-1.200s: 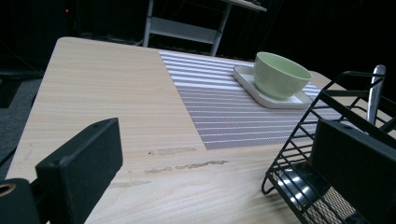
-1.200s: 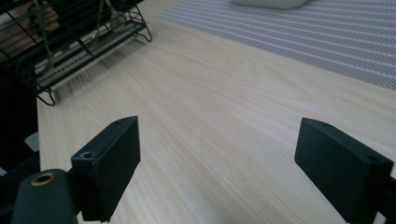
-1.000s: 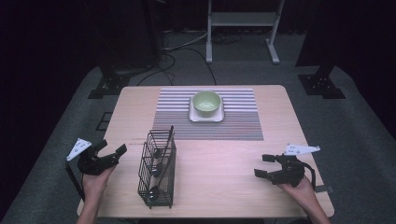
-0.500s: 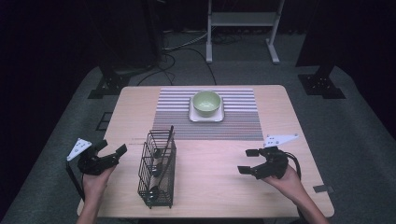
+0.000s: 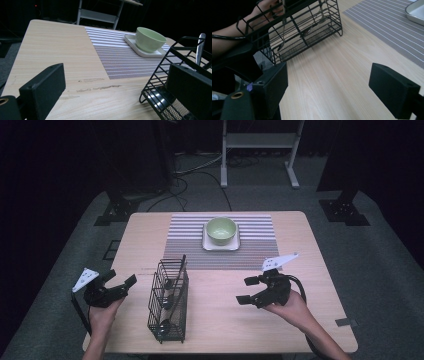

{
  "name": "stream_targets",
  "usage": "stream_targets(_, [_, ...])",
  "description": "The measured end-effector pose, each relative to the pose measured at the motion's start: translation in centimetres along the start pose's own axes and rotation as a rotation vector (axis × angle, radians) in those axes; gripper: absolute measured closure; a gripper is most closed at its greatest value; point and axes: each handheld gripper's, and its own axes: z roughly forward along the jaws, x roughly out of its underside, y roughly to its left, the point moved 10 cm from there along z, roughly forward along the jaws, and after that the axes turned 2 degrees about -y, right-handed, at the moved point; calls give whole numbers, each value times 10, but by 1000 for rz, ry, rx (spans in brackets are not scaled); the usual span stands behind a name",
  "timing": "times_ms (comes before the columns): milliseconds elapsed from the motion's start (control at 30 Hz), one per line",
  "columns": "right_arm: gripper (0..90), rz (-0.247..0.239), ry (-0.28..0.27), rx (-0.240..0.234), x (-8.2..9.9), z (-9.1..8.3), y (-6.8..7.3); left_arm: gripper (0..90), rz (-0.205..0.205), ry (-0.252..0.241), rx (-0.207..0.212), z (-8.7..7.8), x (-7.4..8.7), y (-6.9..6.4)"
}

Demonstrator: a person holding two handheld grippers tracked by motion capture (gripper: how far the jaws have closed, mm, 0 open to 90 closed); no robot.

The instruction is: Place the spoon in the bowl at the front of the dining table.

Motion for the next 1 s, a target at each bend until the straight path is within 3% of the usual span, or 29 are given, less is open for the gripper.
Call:
stream_targets(400, [141, -29, 17, -75, -33, 20, 24, 15, 7, 2, -7, 2, 0, 1])
stream_targets(567, [141, -54, 67, -83, -40, 31, 30, 15, 11, 4, -4, 2, 0, 0])
stream_targets(1000, [143, -105, 113, -129, -61, 53, 45, 15, 9, -2, 4, 1, -1, -1])
